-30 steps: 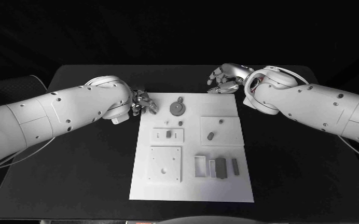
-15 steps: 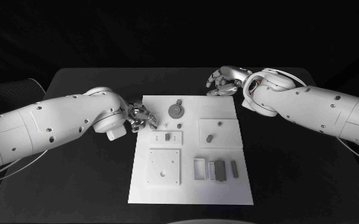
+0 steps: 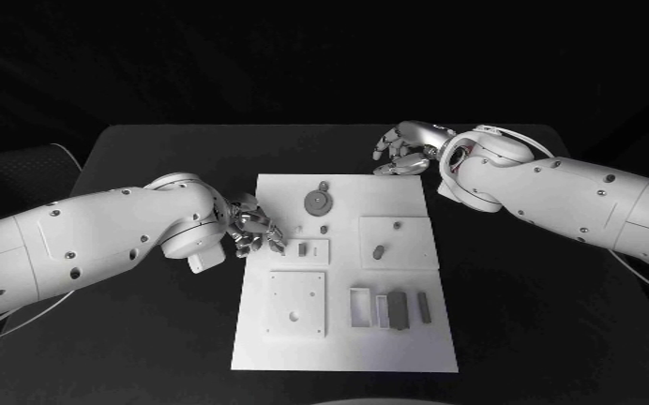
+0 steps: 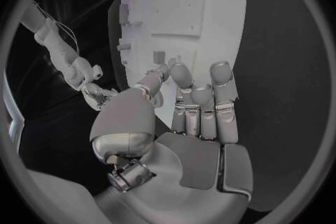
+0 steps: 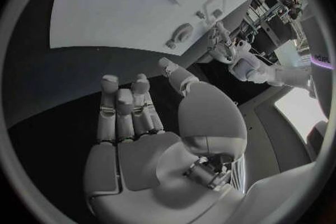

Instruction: Assemble the parts on the task board

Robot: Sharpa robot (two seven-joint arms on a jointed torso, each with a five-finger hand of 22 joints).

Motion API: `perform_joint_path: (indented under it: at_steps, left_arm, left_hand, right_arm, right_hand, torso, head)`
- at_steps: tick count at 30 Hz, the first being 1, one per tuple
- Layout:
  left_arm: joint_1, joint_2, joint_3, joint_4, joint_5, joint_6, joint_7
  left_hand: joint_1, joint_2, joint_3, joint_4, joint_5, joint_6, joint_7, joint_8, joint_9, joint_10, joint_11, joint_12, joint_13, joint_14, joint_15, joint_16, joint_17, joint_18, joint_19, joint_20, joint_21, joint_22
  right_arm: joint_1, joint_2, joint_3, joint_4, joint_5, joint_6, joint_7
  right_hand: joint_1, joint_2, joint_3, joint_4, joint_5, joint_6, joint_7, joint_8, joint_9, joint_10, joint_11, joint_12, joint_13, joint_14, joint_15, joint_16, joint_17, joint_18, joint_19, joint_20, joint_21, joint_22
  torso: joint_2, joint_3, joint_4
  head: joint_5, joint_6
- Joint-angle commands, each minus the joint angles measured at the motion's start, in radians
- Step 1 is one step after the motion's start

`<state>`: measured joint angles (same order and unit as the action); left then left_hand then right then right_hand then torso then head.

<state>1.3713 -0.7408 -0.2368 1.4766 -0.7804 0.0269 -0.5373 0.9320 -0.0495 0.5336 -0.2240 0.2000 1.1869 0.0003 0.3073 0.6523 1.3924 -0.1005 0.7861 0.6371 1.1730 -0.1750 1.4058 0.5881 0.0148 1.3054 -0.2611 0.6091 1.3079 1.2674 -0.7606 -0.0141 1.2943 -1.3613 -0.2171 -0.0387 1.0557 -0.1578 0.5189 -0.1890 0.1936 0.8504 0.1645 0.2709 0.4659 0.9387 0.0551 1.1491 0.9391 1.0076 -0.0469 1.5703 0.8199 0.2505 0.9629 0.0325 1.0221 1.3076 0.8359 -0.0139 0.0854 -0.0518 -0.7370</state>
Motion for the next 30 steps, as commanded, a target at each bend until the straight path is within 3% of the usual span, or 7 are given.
perform_joint_path:
  at_steps: [1,16,30]
  left_arm:
    - [-0.002,-0.002,0.001,0.015,-0.067,-0.017,-0.01]
    - [-0.009,0.013,0.0,0.02,-0.198,-0.039,-0.018]
    - [-0.01,0.021,0.0,0.018,-0.203,-0.028,-0.029]
  left_hand:
    - [0.018,0.02,0.033,-0.035,-0.005,0.021,0.003,0.087,0.039,0.01,-0.004,0.008,0.002,0.027,-0.029,0.007,0.003,0.01,0.023,-0.014,0.008,0.023]
    - [0.008,0.021,0.032,-0.023,0.001,0.037,-0.009,0.12,0.05,0.02,-0.015,0.042,0.016,0.041,-0.04,0.027,0.016,0.005,0.038,-0.007,0.031,0.022]
    - [0.0,0.023,0.03,-0.016,0.003,0.037,-0.012,0.132,0.058,0.018,-0.018,0.057,0.022,0.043,-0.043,0.034,0.022,0.005,0.041,-0.005,0.039,0.022]
  right_arm:
    - [-0.001,-0.001,0.0,0.001,0.0,0.016,0.003]
    - [-0.004,0.001,0.0,-0.001,0.0,0.017,0.005]
    - [-0.004,0.001,0.0,0.0,0.0,0.018,0.005]
  right_hand:
    - [-0.003,0.009,-0.002,0.003,0.005,-0.001,0.005,-0.004,-0.001,-0.006,0.003,0.005,-0.001,0.005,0.002,-0.003,0.0,0.011,0.003,-0.001,-0.005,0.013]
    - [-0.003,0.009,-0.002,0.003,0.005,-0.001,0.005,-0.004,-0.001,-0.006,0.004,0.005,-0.002,0.005,0.002,-0.004,0.0,0.011,0.003,-0.001,-0.005,0.013]
    - [-0.003,0.009,-0.002,0.003,0.005,-0.001,0.005,-0.004,-0.001,-0.006,0.004,0.005,-0.002,0.005,0.002,-0.004,0.0,0.011,0.003,-0.001,-0.006,0.013]
  torso:
    - [0.001,0.0001,-0.0014]
    - [0.001,0.0019,-0.0017]
    - [0.001,0.002,-0.0017]
  head:
    - [0.003,-0.006]
    - [0.008,-0.012]
    - [0.015,-0.014]
